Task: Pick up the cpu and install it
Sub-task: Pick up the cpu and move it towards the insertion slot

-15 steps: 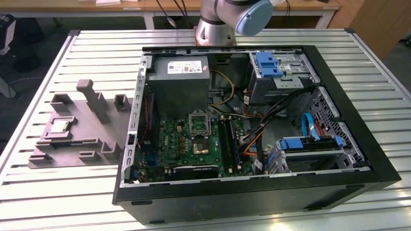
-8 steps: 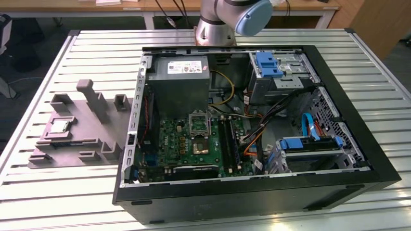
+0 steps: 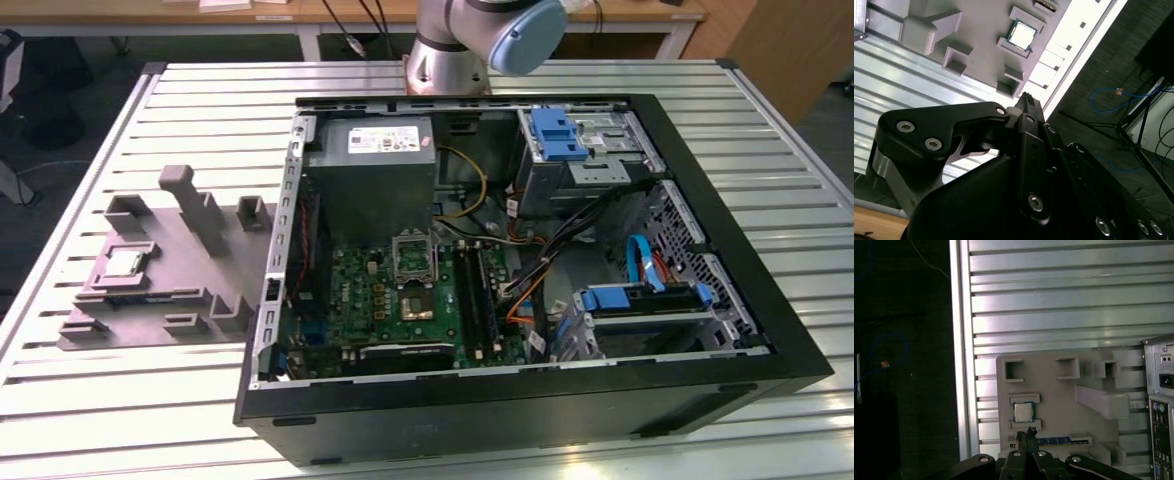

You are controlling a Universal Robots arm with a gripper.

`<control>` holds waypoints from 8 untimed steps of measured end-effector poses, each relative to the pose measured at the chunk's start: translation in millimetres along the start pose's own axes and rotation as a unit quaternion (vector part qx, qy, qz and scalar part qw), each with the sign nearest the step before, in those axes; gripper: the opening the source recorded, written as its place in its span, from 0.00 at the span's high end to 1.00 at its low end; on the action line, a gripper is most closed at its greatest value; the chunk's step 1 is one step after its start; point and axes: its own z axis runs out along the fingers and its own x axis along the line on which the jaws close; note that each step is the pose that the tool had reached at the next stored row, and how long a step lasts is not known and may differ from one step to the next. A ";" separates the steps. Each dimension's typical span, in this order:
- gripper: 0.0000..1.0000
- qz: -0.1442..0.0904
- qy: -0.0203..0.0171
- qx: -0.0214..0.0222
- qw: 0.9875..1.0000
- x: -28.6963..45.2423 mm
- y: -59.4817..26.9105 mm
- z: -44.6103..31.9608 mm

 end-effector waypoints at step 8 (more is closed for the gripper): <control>0.77 0.000 0.000 0.000 1.000 0.3 0.0 0.0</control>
